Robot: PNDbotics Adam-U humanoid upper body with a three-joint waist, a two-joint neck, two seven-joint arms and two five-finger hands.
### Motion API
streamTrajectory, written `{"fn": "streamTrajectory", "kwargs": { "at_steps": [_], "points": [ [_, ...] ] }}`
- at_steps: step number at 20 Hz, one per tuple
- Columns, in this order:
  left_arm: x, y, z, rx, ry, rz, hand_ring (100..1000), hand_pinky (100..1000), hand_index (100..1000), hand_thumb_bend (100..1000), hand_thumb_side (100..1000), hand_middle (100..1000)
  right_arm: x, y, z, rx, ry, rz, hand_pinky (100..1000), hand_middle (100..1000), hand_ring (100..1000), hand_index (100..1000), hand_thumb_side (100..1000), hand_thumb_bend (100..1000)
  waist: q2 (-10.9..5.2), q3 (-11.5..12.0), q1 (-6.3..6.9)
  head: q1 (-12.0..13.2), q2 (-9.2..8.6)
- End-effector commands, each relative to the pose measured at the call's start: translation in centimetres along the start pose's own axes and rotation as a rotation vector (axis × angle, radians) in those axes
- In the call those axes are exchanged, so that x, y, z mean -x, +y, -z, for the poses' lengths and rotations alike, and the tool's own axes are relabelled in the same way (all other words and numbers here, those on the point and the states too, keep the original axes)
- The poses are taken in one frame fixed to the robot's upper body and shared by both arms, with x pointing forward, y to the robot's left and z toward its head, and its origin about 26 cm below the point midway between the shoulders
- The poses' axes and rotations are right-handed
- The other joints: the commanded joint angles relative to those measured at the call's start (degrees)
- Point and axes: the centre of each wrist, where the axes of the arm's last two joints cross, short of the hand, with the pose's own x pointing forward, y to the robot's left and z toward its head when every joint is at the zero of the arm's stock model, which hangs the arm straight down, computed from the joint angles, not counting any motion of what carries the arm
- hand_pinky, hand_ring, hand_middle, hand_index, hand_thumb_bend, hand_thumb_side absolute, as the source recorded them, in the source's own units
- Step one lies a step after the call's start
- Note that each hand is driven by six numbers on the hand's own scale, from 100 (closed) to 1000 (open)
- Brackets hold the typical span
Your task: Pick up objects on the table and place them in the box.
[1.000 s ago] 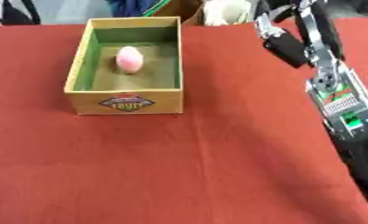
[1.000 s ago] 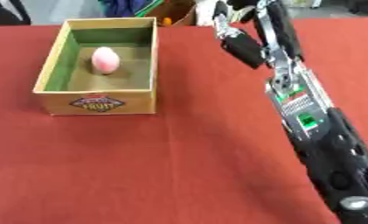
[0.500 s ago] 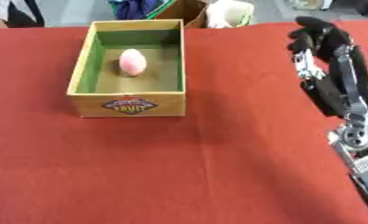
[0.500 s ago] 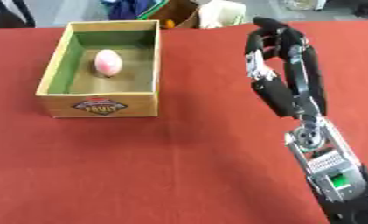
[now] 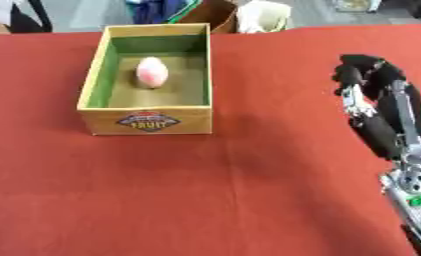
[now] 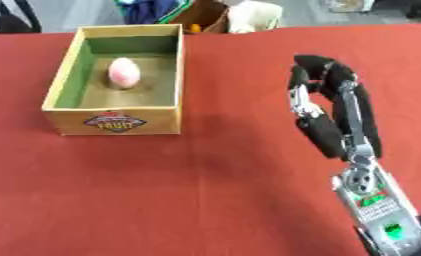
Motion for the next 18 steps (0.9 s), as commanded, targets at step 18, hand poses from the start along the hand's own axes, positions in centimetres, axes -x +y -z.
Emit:
{"fn": "streamTrajectory", "kwargs": {
  "at_steps": [18],
  "points": [
    [-0.7, 0.1, 0.8, -0.006, -0.043, 0.002, 520, 555, 593, 100, 651, 441, -0.3, -1.7, 0.3, 0.019, 0.030, 0.149, 496, 558, 588, 705, 522, 100, -0.84, -0.27, -0.04, 1.49, 1.00]
  ]
}}
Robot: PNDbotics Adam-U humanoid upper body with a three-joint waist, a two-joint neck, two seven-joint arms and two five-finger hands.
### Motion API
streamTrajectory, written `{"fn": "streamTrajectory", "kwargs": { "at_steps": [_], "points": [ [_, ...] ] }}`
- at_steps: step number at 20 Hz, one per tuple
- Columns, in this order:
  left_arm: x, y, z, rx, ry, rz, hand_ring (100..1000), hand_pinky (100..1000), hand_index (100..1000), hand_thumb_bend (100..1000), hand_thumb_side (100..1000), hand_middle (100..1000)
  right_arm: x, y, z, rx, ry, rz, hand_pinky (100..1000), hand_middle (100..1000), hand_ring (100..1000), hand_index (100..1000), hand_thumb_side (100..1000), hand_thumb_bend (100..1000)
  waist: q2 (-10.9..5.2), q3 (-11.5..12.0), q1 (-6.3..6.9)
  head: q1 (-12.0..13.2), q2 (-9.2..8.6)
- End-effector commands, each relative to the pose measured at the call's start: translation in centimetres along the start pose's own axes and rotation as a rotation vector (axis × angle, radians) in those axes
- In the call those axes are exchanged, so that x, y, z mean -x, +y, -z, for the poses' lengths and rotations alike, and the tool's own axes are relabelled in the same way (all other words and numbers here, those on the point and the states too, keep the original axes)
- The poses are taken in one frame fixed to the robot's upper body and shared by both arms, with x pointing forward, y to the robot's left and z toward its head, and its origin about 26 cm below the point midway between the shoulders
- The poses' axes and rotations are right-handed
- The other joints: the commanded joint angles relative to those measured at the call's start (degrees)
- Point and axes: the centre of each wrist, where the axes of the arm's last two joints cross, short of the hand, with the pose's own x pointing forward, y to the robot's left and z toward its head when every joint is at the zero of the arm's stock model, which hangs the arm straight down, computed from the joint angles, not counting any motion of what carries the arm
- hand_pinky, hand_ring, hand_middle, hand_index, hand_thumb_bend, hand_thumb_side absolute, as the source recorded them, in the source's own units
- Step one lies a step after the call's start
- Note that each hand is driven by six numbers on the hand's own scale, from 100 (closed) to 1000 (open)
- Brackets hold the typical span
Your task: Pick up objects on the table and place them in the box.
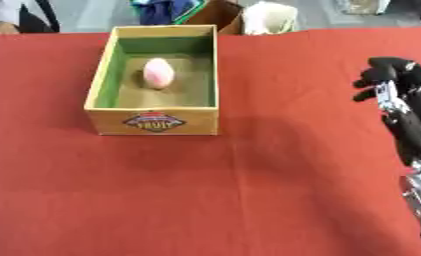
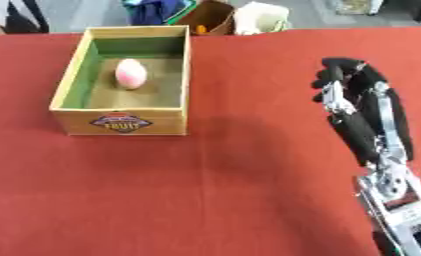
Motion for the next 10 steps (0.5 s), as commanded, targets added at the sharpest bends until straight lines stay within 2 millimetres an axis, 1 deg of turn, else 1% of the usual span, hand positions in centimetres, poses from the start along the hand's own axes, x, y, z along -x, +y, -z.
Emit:
{"fn": "streamTrajectory", "kwargs": {
  "at_steps": [1, 10],
  "points": [
    [-0.67, 0.05, 0.72, 0.002, -0.040, -0.002, 520, 555, 593, 100, 651, 441, -0.78, -0.26, 0.28, 0.000, -0.030, 0.005, 496, 557, 588, 705, 522, 100, -0.84, -0.10, 0.01, 0.18, 0.65],
    [-0.66, 0.07, 0.71, 0.001, -0.039, -0.001, 521, 555, 593, 100, 651, 441, -0.77, -0.26, 0.29, 0.000, -0.030, 0.006, 496, 550, 581, 698, 513, 100, -0.89, -0.13, 0.02, 0.42, 0.84]
  ]
}}
